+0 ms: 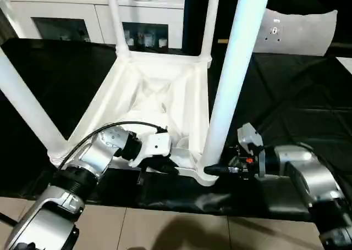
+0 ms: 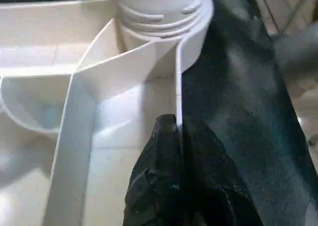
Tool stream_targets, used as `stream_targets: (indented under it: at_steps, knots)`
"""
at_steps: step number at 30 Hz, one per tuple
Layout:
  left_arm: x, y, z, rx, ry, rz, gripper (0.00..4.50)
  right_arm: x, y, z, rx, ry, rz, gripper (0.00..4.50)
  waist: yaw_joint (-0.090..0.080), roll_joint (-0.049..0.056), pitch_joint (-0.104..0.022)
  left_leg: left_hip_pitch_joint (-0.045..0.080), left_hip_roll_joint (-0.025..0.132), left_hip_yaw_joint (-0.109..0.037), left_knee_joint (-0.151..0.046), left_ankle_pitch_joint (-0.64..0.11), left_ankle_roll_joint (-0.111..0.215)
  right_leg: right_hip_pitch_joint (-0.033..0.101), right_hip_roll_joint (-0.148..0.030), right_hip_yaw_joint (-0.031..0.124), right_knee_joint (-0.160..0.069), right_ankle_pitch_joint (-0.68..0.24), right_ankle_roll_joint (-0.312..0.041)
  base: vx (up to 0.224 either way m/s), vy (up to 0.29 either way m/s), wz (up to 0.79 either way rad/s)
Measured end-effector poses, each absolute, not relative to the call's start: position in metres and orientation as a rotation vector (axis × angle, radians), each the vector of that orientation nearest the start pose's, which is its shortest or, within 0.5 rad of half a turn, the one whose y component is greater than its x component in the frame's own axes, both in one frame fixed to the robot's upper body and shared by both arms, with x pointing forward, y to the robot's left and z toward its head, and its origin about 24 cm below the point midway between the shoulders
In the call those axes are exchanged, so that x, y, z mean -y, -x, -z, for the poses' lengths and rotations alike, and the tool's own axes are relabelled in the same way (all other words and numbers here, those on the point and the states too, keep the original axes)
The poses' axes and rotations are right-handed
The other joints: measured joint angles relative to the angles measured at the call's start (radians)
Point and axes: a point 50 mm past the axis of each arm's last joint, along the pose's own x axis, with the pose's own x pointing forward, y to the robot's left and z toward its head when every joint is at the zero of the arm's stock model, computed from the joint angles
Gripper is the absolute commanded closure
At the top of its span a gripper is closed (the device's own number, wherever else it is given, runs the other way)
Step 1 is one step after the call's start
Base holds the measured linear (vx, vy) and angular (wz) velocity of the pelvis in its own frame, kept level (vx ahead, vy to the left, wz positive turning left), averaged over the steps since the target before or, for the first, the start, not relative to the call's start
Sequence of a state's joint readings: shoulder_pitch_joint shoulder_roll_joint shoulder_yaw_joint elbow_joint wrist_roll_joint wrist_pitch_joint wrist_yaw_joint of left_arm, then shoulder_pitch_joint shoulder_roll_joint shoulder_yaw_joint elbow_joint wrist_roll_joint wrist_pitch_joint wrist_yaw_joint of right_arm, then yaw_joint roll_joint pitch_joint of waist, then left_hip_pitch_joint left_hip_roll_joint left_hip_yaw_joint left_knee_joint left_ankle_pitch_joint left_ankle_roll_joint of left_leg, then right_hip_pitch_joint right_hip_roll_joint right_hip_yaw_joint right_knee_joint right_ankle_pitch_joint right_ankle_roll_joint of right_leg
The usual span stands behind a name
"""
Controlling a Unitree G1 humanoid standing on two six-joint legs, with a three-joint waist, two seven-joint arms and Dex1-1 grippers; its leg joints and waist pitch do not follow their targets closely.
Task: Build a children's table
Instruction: Rotate leg to tighten
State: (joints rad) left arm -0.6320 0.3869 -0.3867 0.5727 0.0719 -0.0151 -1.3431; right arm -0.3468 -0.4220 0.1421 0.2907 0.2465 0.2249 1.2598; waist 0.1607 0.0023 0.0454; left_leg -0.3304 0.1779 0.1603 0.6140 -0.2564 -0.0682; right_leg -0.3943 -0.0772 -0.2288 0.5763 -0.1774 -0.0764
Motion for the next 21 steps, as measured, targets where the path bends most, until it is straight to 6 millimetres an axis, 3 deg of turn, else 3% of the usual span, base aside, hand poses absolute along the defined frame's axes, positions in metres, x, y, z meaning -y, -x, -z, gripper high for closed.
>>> stream_targets:
  at_steps: [5, 8, 9, 10, 11, 12, 13, 15, 16, 21]
  knots:
    - [-0.123, -0.317, -0.056, -0.490, -0.543, 1.405, 4.50, 0.142, -0.287, -0.049, -0.313, 0.005, -1.111, 2.52, -0.046, 0.001, 0.001, 0.016, 0.002, 0.000, -0.001, 0.000, -0.009, 0.015, 0.002, -0.004, -0.008, 0.004, 0.005, 0.000, 0.000, 0.00]
    - [-0.114, -0.323, -0.052, -0.497, -0.491, 1.287, 4.50, 0.135, -0.297, -0.046, -0.308, -0.012, -0.927, 2.52, -0.085, 0.017, 0.001, 0.016, 0.031, -0.001, 0.000, 0.001, -0.010, 0.043, 0.016, -0.031, -0.049, 0.009, 0.013, 0.000, 0.000, 0.00]
    - [-0.109, -0.326, -0.050, -0.495, -0.459, 1.208, 4.50, 0.128, -0.303, -0.045, -0.301, -0.024, -0.810, 2.52, -0.102, 0.018, 0.001, 0.018, 0.033, -0.001, 0.004, 0.000, -0.010, 0.044, 0.017, -0.027, -0.040, 0.006, 0.015, 0.000, 0.000, 0.00]
    - [-0.103, -0.328, -0.049, -0.493, -0.443, 1.160, 4.50, 0.125, -0.307, -0.044, -0.299, -0.030, -0.733, 2.52, -0.108, 0.013, 0.003, 0.024, 0.028, 0.004, 0.007, -0.002, -0.011, 0.038, 0.017, -0.005, -0.018, 0.006, 0.015, 0.000, 0.000, 0.00]
    - [-0.099, -0.329, -0.049, -0.488, -0.428, 1.129, 4.50, 0.122, -0.310, -0.046, -0.297, -0.024, -0.684, 2.52, -0.116, 0.001, 0.006, 0.031, 0.015, 0.011, 0.008, -0.004, -0.012, 0.029, 0.016, 0.022, 0.000, 0.009, 0.006, 0.000, 0.000, 0.00]
    - [-0.090, -0.330, -0.048, -0.482, -0.402, 1.092, 4.50, 0.123, -0.314, -0.047, -0.299, -0.019, -0.622, 2.52, -0.116, -0.003, 0.009, 0.036, -0.001, 0.012, 0.006, -0.004, -0.012, 0.024, 0.011, 0.024, 0.005, 0.003, -0.003, 0.000, 0.000, 0.00]
    - [-0.084, -0.332, -0.049, -0.472, -0.388, 1.062, 4.50, 0.122, -0.318, -0.049, -0.292, -0.017, -0.572, 2.52, -0.111, -0.003, 0.009, 0.031, -0.007, 0.011, 0.002, -0.003, -0.010, 0.017, 0.010, 0.024, 0.005, 0.003, -0.003, 0.000, 0.000, 0.00]
    - [-0.074, -0.334, -0.051, -0.458, -0.371, 1.028, 4.50, 0.123, -0.322, -0.052, -0.279, -0.010, -0.506, 2.52, -0.105, 0.001, 0.007, 0.019, -0.005, 0.000, -0.004, 0.005, -0.003, 0.009, 0.016, 0.022, -0.002, 0.006, 0.001, 0.000, 0.000, 0.00]
    - [-0.070, -0.335, -0.052, -0.448, -0.366, 1.018, 4.50, 0.124, -0.324, -0.054, -0.272, -0.007, -0.485, 2.18, -0.105, 0.001, 0.007, 0.013, -0.003, -0.007, -0.006, 0.006, -0.003, 0.007, 0.019, 0.022, -0.006, 0.009, 0.004, 0.000, 0.000, 0.00]
    - [-0.068, -0.336, -0.056, -0.433, -0.361, 1.016, 4.50, 0.122, -0.324, -0.056, -0.245, -0.009, -0.470, 1.79, -0.101, 0.002, 0.006, 0.003, -0.004, -0.007, -0.006, 0.005, -0.002, -0.001, 0.018, 0.022, -0.005, 0.007, -0.008, 0.014, -0.003, 0.01]
